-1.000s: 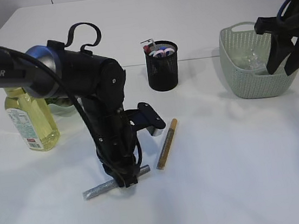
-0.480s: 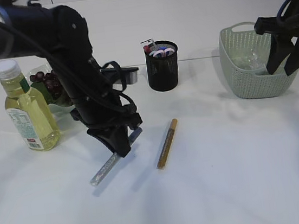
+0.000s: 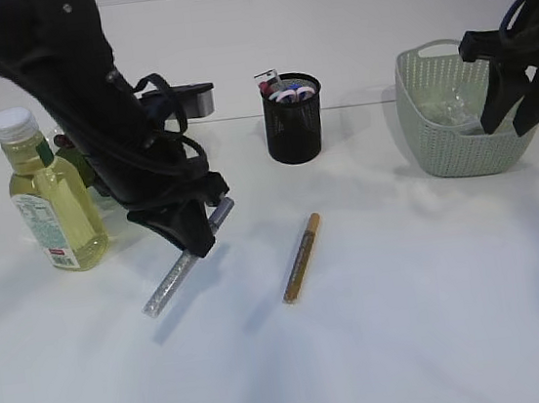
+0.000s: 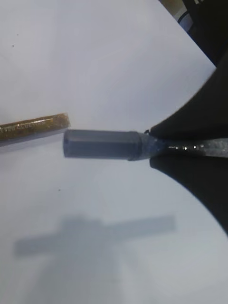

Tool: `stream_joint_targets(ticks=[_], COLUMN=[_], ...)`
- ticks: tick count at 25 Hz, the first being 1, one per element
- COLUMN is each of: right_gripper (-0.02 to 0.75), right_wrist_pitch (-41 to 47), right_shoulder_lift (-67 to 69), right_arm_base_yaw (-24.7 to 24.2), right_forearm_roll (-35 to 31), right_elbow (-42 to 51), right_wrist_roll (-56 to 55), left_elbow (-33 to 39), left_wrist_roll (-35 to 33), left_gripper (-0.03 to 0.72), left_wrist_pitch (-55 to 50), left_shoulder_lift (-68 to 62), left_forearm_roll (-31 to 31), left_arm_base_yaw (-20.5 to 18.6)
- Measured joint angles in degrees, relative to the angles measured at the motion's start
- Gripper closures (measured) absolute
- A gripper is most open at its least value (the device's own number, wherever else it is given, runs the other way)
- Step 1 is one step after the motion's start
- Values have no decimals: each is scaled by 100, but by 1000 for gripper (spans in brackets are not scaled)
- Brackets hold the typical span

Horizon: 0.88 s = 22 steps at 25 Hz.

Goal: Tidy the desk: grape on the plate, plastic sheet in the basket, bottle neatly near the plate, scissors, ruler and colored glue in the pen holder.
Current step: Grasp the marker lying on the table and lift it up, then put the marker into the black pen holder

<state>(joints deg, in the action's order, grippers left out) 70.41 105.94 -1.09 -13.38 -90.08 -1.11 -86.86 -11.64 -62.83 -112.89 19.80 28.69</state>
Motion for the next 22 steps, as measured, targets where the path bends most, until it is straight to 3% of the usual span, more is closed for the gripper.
stream_joint_targets(ticks=[13,17,22], right_gripper=[443,444,444], right_wrist_pitch=[0,0,0], right_shoulder_lift=[0,0,0], right_arm_base_yaw=[0,0,0], right_forearm_roll=[173,303,336], right_elbow=[0,0,0], right_wrist_roll=[10,10,10], left_elbow=[3601,4095,4149], left_wrist_roll=[-612,-637,-637], left_gripper=[655,656,656], left_wrist_pitch=[3661,4801,6283], left_shoulder_lift=[2974,3382,3384], left_forearm_roll=[22,81,90], left_arm_base_yaw=[0,0,0])
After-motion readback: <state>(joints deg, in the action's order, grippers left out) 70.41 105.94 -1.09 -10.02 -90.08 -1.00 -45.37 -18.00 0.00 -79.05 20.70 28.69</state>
